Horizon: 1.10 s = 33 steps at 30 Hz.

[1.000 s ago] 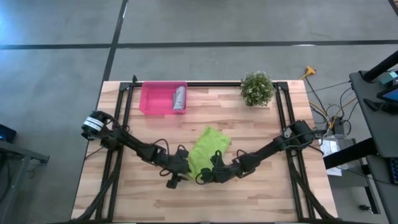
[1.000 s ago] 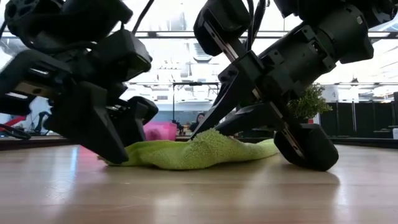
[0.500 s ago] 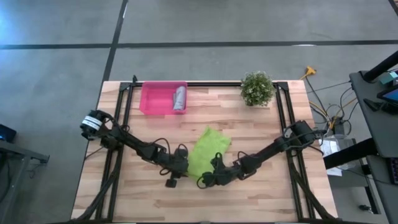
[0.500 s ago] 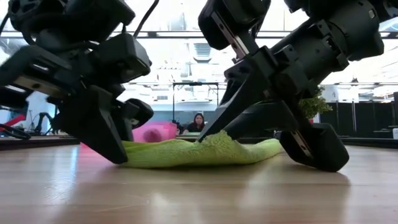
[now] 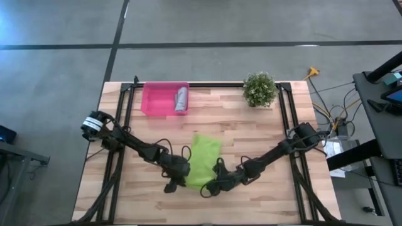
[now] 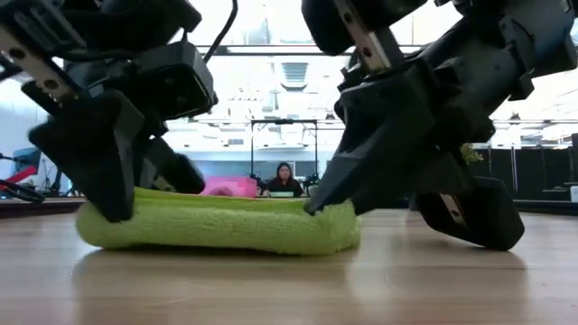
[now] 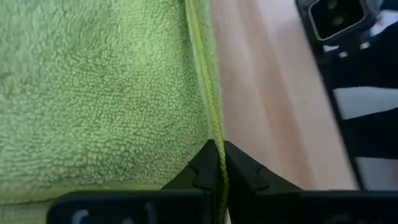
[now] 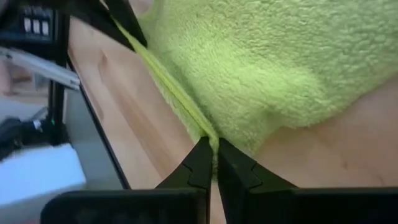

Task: Roll microfiber towels into tight, uniform cylinder then place into a basket
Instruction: Roll the green microfiber cloth

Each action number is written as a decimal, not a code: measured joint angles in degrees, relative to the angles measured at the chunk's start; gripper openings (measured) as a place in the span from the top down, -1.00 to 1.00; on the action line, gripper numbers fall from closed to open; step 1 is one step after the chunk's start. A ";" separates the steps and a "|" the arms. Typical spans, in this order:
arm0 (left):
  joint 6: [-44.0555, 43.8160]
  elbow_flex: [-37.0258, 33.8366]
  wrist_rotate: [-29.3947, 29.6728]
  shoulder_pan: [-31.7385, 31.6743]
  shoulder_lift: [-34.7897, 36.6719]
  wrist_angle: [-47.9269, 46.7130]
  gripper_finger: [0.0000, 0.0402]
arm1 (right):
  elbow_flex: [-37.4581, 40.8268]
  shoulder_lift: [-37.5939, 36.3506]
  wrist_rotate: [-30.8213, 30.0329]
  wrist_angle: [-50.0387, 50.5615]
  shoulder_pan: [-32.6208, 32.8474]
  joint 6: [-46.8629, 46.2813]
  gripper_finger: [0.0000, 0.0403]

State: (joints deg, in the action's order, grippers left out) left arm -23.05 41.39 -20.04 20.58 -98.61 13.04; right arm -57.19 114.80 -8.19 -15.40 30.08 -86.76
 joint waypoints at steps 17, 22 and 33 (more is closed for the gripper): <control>-7.45 0.84 -2.44 0.02 0.02 -0.46 1.00 | -13.00 0.20 -0.56 11.50 2.58 27.27 0.30; -11.80 0.60 -2.44 -0.01 0.02 -0.53 1.00 | -21.52 0.02 -6.78 26.46 3.45 37.61 0.31; -23.93 0.57 -4.08 -1.85 0.04 -0.02 1.00 | -21.99 0.64 -11.82 28.83 3.50 47.02 0.12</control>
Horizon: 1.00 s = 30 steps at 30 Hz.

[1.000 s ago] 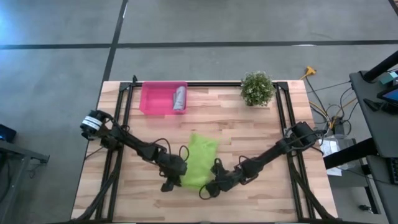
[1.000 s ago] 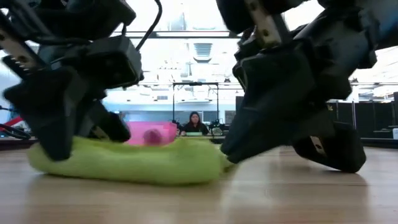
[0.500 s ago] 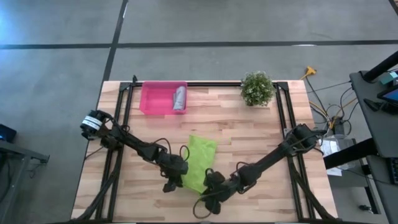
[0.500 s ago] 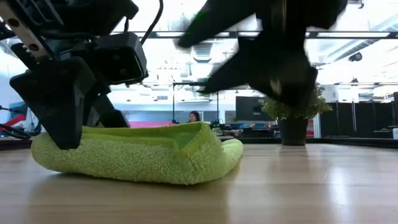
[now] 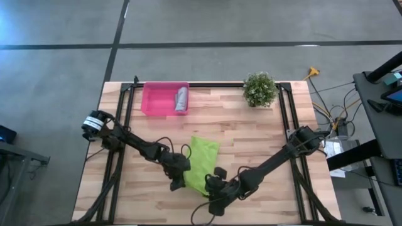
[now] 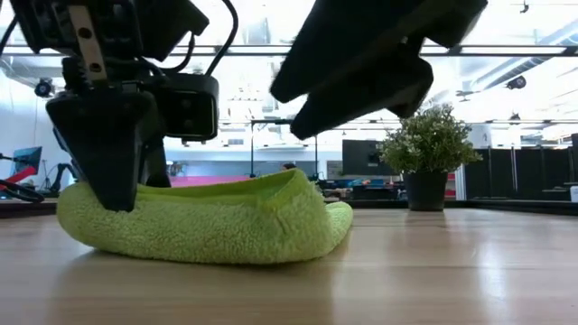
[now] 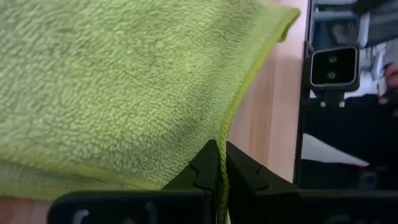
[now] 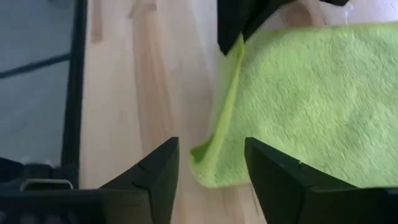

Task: Roll microfiber towels into tight, uniform cylinder then place into a basket
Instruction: Roll the green microfiber cloth

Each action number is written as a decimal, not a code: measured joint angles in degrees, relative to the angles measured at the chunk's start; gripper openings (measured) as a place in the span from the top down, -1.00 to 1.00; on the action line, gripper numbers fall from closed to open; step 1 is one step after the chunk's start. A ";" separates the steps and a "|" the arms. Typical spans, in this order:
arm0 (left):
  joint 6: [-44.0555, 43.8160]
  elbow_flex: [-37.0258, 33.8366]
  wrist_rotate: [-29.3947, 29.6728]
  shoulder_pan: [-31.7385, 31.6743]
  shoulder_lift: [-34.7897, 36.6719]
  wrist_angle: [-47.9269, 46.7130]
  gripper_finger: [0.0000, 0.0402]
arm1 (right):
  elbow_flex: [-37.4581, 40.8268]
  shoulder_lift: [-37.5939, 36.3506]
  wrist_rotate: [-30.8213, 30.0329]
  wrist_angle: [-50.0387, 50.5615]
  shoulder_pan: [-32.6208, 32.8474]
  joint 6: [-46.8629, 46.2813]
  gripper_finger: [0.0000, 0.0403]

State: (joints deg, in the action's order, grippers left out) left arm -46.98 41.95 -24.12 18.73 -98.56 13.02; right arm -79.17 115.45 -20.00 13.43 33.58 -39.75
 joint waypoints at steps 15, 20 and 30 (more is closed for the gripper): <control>-2.43 -0.11 -0.80 -0.50 0.00 0.24 1.00 | 0.92 2.61 4.39 -5.21 -0.37 12.81 -0.02; -2.25 -0.11 -0.79 -0.94 0.00 0.17 1.00 | 0.87 2.44 4.36 -5.35 -0.48 26.32 0.04; -2.30 -0.11 -0.77 -1.33 -0.11 0.12 1.00 | 0.87 3.33 7.48 -6.30 -0.11 37.54 0.16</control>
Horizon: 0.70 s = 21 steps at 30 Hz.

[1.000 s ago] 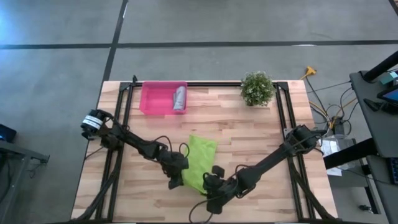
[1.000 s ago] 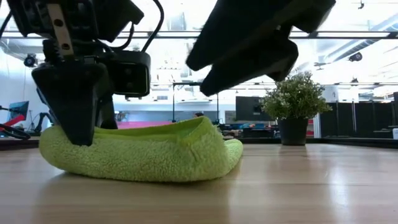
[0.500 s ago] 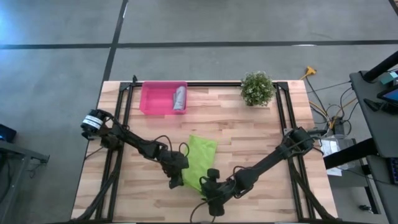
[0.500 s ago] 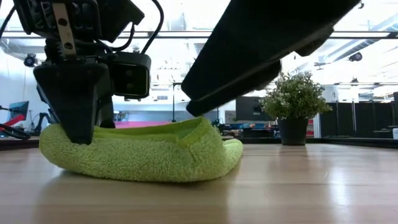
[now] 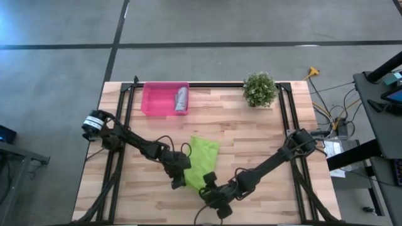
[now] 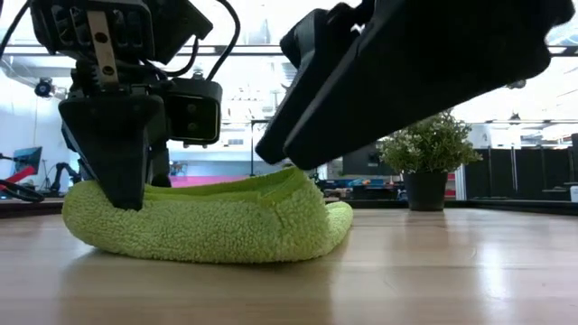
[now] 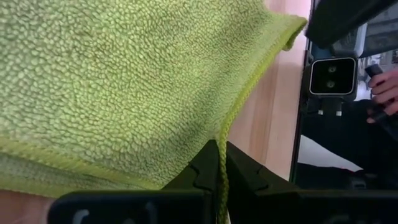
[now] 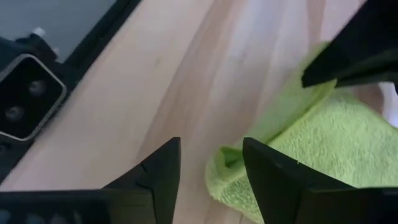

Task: Roll microfiber towels into tight, uniform cylinder then place into a basket
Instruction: Roll the green microfiber cloth

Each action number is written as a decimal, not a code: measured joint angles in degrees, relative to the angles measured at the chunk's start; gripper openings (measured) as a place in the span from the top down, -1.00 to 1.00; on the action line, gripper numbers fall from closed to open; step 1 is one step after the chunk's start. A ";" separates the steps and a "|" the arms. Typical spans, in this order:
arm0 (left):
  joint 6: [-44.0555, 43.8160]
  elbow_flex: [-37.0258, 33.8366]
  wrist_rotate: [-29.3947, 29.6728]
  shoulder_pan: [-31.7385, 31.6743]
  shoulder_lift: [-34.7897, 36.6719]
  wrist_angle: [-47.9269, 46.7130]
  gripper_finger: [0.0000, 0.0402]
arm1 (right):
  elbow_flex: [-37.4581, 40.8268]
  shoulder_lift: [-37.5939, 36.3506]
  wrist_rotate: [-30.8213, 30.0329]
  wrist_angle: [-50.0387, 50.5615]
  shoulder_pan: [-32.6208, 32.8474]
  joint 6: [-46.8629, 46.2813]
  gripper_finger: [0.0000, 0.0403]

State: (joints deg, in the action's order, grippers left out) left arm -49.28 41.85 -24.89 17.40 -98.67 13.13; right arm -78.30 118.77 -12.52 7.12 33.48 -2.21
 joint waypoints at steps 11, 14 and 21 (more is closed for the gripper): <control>-1.60 0.17 -0.26 -0.10 -1.56 0.62 1.00 | 0.50 1.99 0.49 0.05 -0.24 -0.95 0.36; -2.34 0.16 -0.75 -0.10 -1.56 1.26 1.00 | 0.55 3.07 0.47 0.14 -0.42 -2.77 0.41; -2.80 0.11 -0.90 -0.08 -1.56 1.39 1.00 | 0.71 3.13 0.36 1.89 -0.88 -9.64 0.55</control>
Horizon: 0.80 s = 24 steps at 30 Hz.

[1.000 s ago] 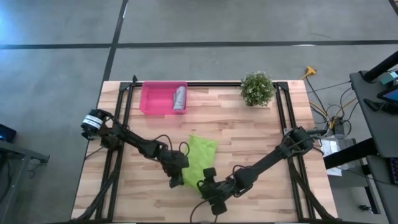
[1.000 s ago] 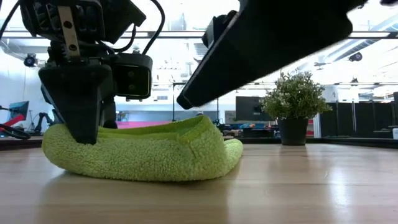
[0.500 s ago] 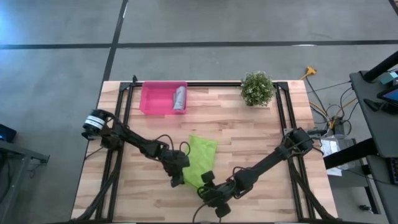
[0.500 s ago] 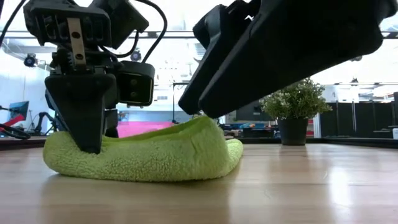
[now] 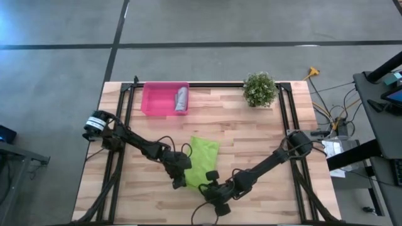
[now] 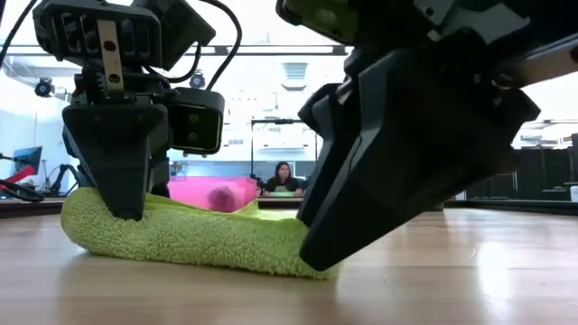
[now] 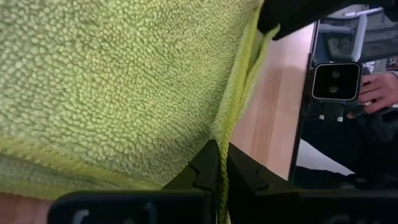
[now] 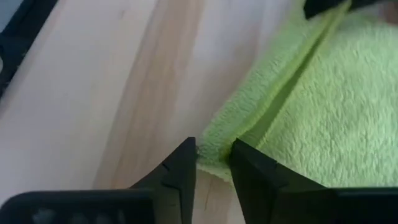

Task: Roll microfiber towels into tight, uniform cylinder then place into a basket
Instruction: Roll the green microfiber cloth

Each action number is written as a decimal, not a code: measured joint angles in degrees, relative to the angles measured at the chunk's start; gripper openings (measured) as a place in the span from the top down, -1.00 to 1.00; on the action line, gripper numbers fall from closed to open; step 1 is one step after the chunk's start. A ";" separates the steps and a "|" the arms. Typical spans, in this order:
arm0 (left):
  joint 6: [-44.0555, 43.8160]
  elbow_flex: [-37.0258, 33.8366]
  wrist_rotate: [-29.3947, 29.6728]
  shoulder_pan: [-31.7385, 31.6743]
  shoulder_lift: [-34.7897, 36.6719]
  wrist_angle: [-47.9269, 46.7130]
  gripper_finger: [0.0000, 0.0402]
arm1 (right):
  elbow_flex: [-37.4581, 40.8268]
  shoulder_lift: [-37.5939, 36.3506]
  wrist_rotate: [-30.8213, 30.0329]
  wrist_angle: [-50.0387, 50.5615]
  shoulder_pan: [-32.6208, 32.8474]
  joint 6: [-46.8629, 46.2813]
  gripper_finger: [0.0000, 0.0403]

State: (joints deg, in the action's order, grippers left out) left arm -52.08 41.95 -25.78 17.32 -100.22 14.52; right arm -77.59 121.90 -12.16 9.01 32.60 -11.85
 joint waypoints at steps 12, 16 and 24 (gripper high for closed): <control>6.91 -0.22 -0.92 1.58 -0.02 0.48 1.00 | 2.37 -0.19 2.23 -2.30 -0.89 -26.73 0.94; 15.21 -0.22 -0.62 3.13 -0.01 0.44 1.00 | 2.98 0.06 5.09 -7.13 -1.36 -34.05 0.95; 24.83 -0.51 5.79 4.70 0.77 -0.49 1.00 | 7.07 -0.01 8.56 -14.68 -1.38 -48.73 0.95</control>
State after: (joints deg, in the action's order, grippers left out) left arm -27.25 41.44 -19.99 22.02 -99.46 14.04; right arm -70.52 121.89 -3.61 -5.67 31.22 -60.58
